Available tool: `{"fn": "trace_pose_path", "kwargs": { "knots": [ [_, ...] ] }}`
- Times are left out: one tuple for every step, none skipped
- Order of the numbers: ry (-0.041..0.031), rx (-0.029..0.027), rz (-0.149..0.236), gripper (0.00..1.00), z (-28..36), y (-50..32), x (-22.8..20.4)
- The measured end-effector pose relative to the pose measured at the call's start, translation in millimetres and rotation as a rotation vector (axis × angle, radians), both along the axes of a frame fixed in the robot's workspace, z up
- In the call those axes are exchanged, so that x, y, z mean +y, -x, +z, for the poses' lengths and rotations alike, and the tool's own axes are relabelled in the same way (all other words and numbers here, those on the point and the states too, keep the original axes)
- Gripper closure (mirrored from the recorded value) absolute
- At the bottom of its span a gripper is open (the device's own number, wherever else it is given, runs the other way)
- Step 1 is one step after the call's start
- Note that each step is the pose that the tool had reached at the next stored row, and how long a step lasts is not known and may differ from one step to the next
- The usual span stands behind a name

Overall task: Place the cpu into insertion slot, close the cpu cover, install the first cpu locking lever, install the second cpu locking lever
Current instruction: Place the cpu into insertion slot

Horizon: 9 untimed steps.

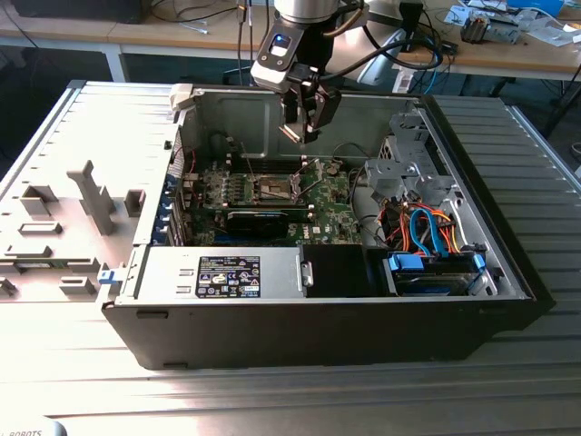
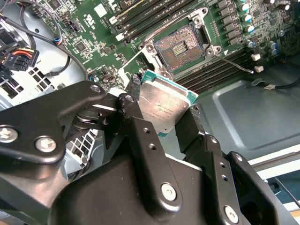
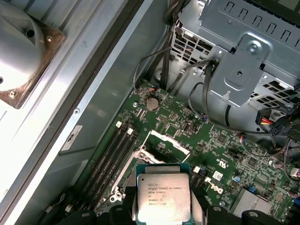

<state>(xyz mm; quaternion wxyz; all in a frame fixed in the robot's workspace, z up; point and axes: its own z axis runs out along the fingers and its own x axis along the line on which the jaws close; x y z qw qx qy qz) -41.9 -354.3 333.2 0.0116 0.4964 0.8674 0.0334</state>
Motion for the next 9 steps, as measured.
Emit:
{"fn": "trace_pose_path", "kwargs": {
  "knots": [
    [0.0000,0.0000,-0.001,0.46,0.0,0.0,0.0],
    [0.0001,0.0000,-0.002,0.46,0.0,0.0,0.0],
    [0.0000,0.0000,-0.002,0.46,-0.1,0.0,0.0],
    [0.0001,0.0000,-0.003,0.46,-0.1,0.0,0.0],
    [0.0001,0.0000,-0.003,0.46,-0.1,0.0,0.0],
    [0.0000,-0.0001,-0.004,0.46,-0.1,0.0,0.0],
    [0.0001,-0.0001,-0.005,0.46,-0.1,0.0,0.0],
    [0.0001,0.0000,-0.005,0.46,-0.1,0.0,0.0],
    [0.0001,0.0000,-0.006,0.46,-0.1,0.0,0.0]
  ]
}}
